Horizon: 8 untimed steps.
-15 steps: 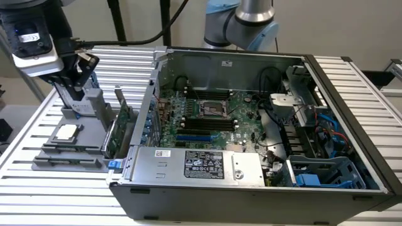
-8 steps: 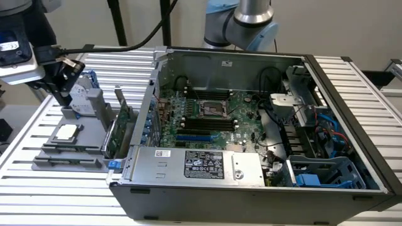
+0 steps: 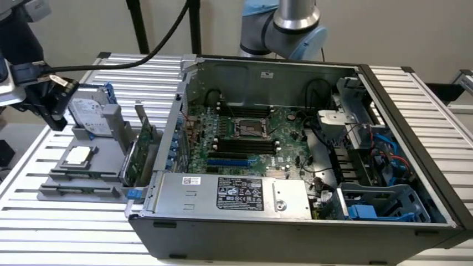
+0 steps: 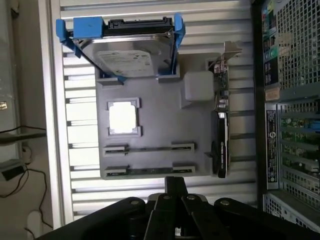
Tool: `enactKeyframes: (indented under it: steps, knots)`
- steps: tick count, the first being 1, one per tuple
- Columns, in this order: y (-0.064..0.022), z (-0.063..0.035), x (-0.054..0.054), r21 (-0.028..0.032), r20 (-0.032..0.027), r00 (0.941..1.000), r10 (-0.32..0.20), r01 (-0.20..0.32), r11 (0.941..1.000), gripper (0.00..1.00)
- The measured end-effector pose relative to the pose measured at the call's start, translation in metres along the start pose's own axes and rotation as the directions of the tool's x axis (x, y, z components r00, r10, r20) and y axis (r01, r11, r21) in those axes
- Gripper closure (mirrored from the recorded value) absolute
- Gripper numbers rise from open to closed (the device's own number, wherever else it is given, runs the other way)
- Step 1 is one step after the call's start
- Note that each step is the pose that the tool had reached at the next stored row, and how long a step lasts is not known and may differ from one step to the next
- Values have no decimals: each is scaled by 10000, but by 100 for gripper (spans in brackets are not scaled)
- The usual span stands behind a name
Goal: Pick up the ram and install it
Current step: 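Reach for the ram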
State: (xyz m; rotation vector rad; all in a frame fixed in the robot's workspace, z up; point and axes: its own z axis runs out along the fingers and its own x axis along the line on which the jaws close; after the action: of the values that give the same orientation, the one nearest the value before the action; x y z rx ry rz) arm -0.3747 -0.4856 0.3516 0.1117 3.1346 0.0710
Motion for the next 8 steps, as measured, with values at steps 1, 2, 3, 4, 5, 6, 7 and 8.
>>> enactKeyframes:
  steps: [1,2,3,4,5,6,7,8]
  knots:
    - [-9,6,32,4,-2,10000,-1,1,10000,100]
    - [-17,11,63,11,-5,10000,0,0,10000,100]
    - [-23,16,92,16,-6,10000,-1,1,10000,100]
    - [-29,19,122,23,-7,10000,0,0,10000,100]
    - [-33,20,153,27,-7,10000,-3,3,10000,100]
    - [-36,21,178,30,-7,10000,-5,5,10000,100]
    - [-36,22,188,29,-7,10000,-3,3,10000,100]
    - [-36,21,188,29,-7,10000,-4,4,10000,100]
